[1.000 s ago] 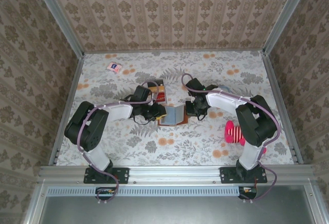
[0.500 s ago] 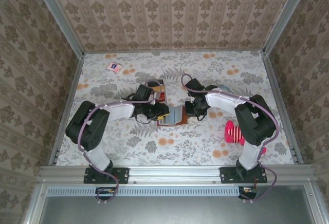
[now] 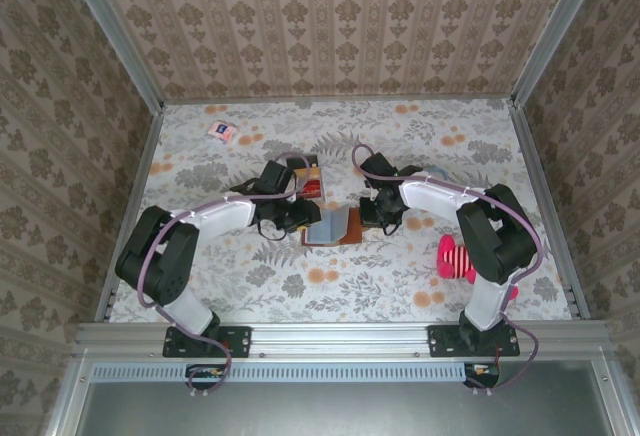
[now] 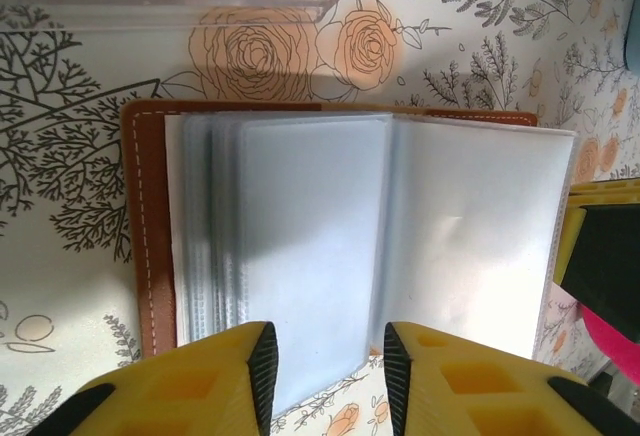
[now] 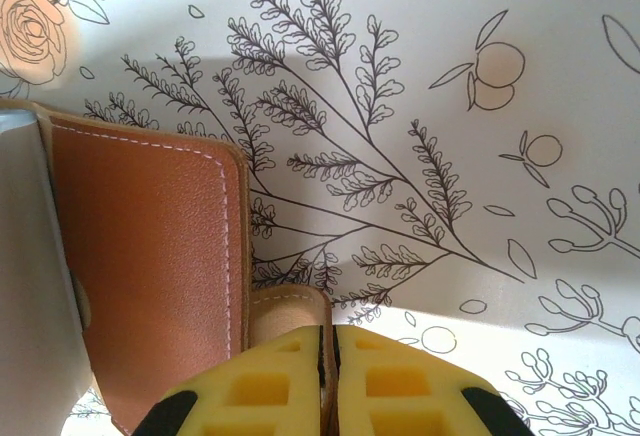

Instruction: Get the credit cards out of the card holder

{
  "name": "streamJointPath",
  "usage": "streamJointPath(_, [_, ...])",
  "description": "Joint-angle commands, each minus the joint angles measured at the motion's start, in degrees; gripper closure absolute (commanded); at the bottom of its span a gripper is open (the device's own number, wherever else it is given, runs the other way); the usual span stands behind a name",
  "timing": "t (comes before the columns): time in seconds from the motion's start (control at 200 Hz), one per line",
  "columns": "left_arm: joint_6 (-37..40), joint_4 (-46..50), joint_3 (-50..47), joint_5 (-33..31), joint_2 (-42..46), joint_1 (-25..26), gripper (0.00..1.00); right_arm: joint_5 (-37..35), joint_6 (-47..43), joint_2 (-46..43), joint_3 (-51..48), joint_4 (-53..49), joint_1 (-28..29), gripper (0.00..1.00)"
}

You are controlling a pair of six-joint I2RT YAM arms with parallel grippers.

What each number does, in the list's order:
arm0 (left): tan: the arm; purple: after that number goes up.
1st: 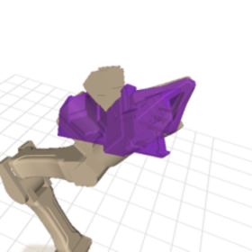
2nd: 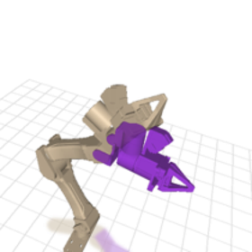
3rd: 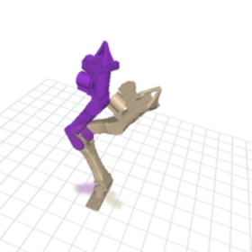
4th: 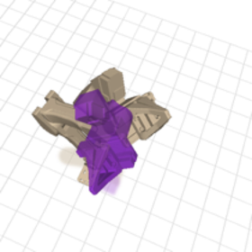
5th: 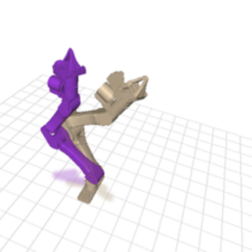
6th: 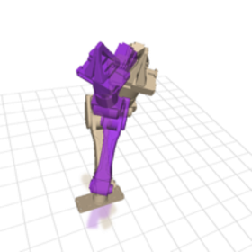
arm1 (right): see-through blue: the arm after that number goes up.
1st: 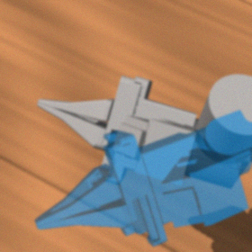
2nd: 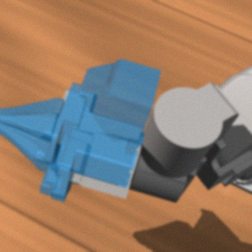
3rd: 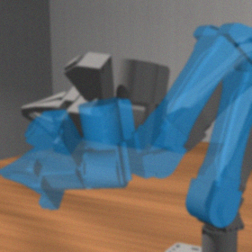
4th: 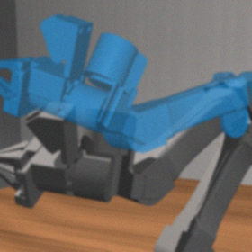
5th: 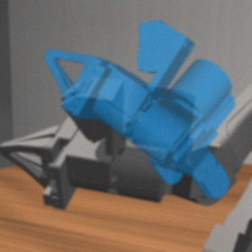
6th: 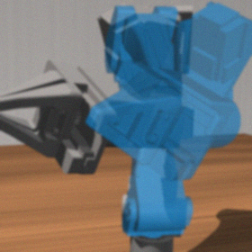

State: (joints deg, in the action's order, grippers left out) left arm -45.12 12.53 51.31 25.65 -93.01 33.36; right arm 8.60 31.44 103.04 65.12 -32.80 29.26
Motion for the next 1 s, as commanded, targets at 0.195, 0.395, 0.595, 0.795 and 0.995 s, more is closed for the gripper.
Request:
streamJointPath(0.195, [0.4,0.8,0.88,-0.12,-1.42,-0.32,0.66,0.75,-0.17,0.82,0.52,-0.19,0.2,0.89])
streamJointPath(0.395, [-0.49,-0.46,0.57,0.45,-3.29,-0.23,0.62,0.82,-0.15,0.89,0.53,-0.17,0.19,0.9])
streamJointPath(0.595, [-0.76,-2.28,-0.02,2.09,-4.36,-0.23,0.65,0.67,-0.11,0.88,0.39,-0.17,0.19,0.9])
streamJointPath(0.795, [-0.65,-2.33,0.15,2.8,-5.11,-0.18,0.62,0.63,-0.05,0.93,0.32,0.01,0.19,0.9])
streamJointPath(0.995, [-0.22,-0.89,1.06,2.59,-6.58,0.21,0.56,0.67,-0.03,0.88,0.25,0.02,0.19,0.91])
